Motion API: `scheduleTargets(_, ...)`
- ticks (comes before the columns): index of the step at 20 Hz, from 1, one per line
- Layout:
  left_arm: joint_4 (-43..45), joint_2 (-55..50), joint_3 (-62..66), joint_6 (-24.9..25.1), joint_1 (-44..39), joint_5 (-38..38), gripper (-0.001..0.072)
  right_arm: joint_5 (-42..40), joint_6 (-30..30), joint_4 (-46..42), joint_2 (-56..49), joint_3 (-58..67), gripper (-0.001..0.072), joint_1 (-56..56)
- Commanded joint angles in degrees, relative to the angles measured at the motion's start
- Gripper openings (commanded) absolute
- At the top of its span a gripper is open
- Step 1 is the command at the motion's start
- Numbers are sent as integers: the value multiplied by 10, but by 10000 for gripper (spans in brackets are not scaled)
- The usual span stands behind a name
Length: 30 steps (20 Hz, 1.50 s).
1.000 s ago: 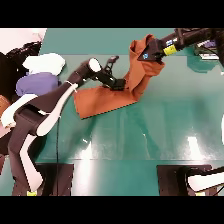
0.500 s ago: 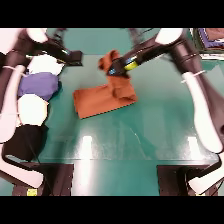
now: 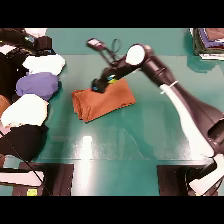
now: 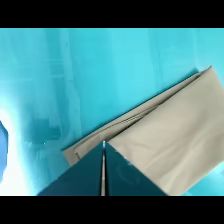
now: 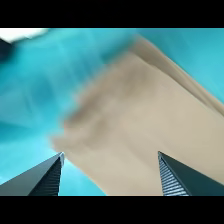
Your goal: Fold the shirts.
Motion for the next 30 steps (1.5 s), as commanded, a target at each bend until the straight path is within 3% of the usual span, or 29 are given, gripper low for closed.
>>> scheduleTargets(1, -5, 6, 0, 9, 3, -15, 31, 50, 39, -40, 40, -72, 650, -107)
scheduleTargets(4, -8, 6, 0, 9, 3, -15, 31, 82, 51, -13, 22, -138, 653, -221)
scheduleTargets(9, -8, 6, 0, 9, 3, -15, 31, 99, 50, 170, -75, -156, 653, -318)
scheduleTargets(13, -8, 6, 0, 9, 3, -12, 32, 102, 48, 204, -135, -142, 652, -292)
scheduleTargets(18, -8, 5, 0, 9, 3, -13, 31, 108, 49, 205, -196, -36, 649, -223)
scheduleTargets(21, -8, 5, 0, 9, 3, -18, 31, 140, 49, 205, -231, 15, 589, -186)
scheduleTargets(22, -8, 5, 0, 9, 3, -21, 31, 140, 49, 205, -236, 23, 500, -177)
scheduleTargets(25, -13, 5, 0, 9, 3, -35, 31, 98, 48, 203, -228, 26, 70, -164)
scheduleTargets(26, -19, 5, 0, 9, 3, -43, 31, 88, 48, 203, -222, 26, 17, -165)
scheduleTargets(30, -39, 6, 0, 9, -1, -66, 31, 84, 49, 197, -170, 25, 15, -196)
